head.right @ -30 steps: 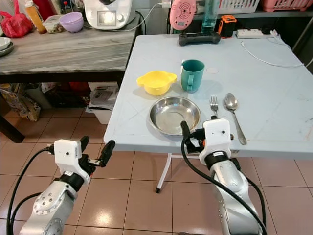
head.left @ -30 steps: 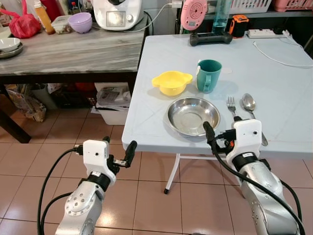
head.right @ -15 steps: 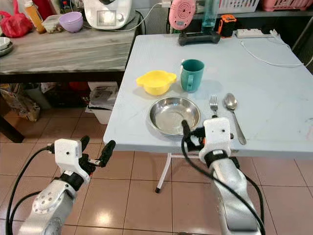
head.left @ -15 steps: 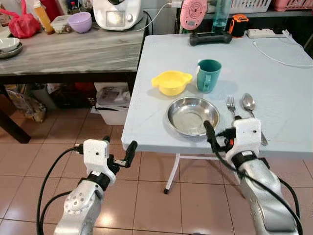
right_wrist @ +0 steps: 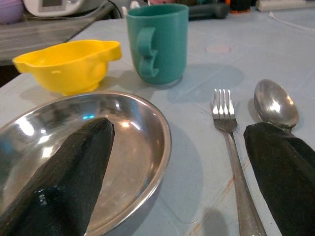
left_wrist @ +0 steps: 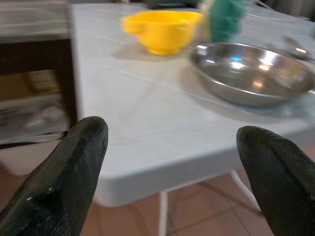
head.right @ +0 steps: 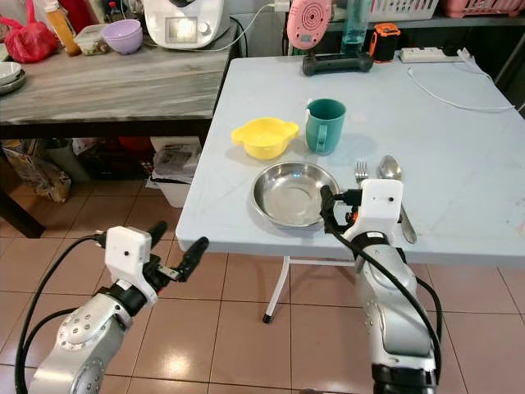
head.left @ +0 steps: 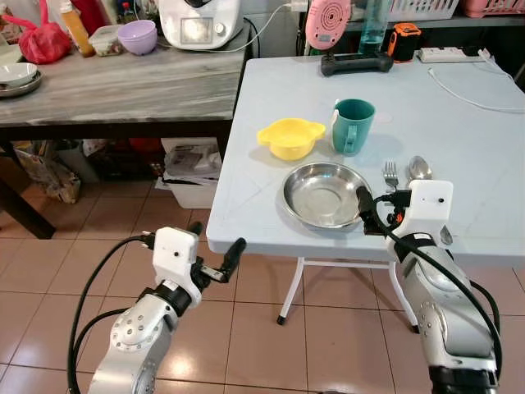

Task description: Setting the table

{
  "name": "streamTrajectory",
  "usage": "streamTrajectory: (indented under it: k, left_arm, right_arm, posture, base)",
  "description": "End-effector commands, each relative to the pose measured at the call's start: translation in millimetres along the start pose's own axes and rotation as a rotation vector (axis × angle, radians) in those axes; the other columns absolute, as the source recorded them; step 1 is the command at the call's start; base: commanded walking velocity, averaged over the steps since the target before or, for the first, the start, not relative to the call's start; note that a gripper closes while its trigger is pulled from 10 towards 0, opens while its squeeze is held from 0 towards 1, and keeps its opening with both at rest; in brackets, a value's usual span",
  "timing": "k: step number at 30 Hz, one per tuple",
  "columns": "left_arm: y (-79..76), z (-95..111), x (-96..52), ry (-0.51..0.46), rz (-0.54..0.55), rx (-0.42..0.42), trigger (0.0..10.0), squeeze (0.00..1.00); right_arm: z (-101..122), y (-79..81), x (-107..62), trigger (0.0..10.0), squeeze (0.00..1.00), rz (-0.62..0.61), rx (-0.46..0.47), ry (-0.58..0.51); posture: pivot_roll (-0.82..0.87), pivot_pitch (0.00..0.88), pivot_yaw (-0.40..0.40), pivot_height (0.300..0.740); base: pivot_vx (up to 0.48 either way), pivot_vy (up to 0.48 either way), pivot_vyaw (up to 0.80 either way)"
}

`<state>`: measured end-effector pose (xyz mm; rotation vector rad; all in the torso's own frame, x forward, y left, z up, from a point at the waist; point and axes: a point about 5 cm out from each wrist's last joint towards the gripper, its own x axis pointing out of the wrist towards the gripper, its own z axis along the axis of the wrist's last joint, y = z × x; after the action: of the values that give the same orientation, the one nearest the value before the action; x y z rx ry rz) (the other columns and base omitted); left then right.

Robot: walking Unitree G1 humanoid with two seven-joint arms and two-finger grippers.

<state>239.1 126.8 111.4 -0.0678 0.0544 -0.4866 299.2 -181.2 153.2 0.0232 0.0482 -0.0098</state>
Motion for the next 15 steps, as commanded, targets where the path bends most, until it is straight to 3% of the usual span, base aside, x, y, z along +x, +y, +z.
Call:
streamTrajectory:
  k: [1, 4, 11, 15]
  left_arm:
    - [-1.9, 0, -1.4, 0.015, -0.032, 0.014, 10.0, 0.0]
    - [-7.7, 0, -2.2, 0.027, -0.088, 0.028, 10.0, 0.0]
    - [-8.1, -1, -3.9, 0.034, -0.098, 0.036, 10.0, 0.0]
    - [-9.6, -1, -3.8, 0.036, -0.103, 0.032, 10.0, 0.0]
  right_arm:
    - [-2, 3.1, 3.1, 10.0, 0.0, 0.001, 0.018, 0.019]
    - [-4, 8.0, 7.4, 10.0, 0.0, 0.007, 0.038, 0.042]
    - [-5, 15.0, 16.6, 10.0, 0.0, 0.011, 0.085, 0.072]
    - [-4, 17.6, 23.3, 10.0, 0.0, 0.005, 0.067, 0.081]
  posture:
    - [-0.13, 0.093, 0.1, 0.74]
    - [-0.12, 0.1, 0.098, 0.74]
    - [-0.11, 0.105, 0.095, 0.74]
    - [-0.11, 0.105, 0.091, 0.74]
  base:
    - [0.0, 0.0, 0.0]
    - [0.0, 0.0, 0.0]
    - [0.0, 0.0, 0.0]
    - [0.0, 0.0, 0.0]
